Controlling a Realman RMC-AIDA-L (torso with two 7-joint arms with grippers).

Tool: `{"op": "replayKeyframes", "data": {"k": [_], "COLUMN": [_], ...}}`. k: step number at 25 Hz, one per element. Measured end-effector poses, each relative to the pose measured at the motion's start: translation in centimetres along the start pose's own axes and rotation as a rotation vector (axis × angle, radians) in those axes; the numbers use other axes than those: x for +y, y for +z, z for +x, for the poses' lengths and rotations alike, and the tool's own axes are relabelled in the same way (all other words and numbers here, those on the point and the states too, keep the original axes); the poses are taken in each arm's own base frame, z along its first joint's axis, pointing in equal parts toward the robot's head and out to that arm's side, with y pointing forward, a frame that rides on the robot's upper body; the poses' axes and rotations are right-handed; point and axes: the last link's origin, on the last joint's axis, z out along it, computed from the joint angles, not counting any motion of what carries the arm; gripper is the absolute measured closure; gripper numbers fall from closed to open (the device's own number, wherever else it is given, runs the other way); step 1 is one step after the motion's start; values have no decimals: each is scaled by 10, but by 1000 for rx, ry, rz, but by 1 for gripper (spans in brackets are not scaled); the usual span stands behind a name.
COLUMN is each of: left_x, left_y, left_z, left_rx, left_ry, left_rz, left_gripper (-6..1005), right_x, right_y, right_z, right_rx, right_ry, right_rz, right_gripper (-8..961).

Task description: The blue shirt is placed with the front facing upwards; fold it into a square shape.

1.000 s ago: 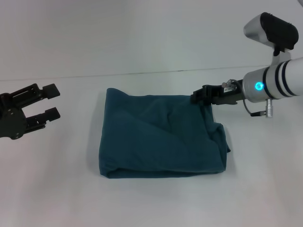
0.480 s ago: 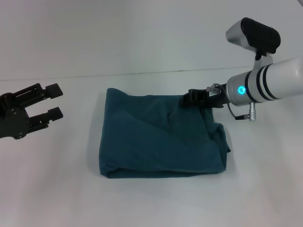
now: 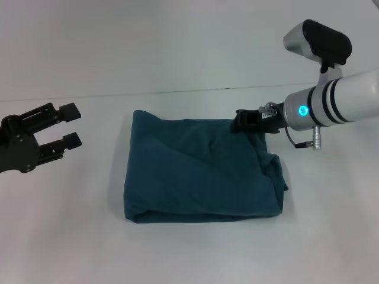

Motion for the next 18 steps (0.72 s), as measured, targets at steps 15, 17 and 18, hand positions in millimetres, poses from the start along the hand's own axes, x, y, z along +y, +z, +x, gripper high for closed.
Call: {"op": "replayKeyframes", "data": {"k": [15, 17, 18], "left_x": [0, 0, -1], "left_y": [1, 1, 1], "left_z": [0, -1, -1], "left_rx": [-3, -3, -4], "left_ry": [-4, -5, -5], "left_rz": [-4, -4, -5], "left_gripper": [191, 191, 191], "right_x": [-8, -13, -15], "right_y": [-20, -20, -20], "right_z": [-17, -15, -15], "right_rx": [-37, -35, -38], "right_ry": [-46, -47, -47], "right_rz": [15, 39, 48], "right_gripper": [923, 923, 923]}}
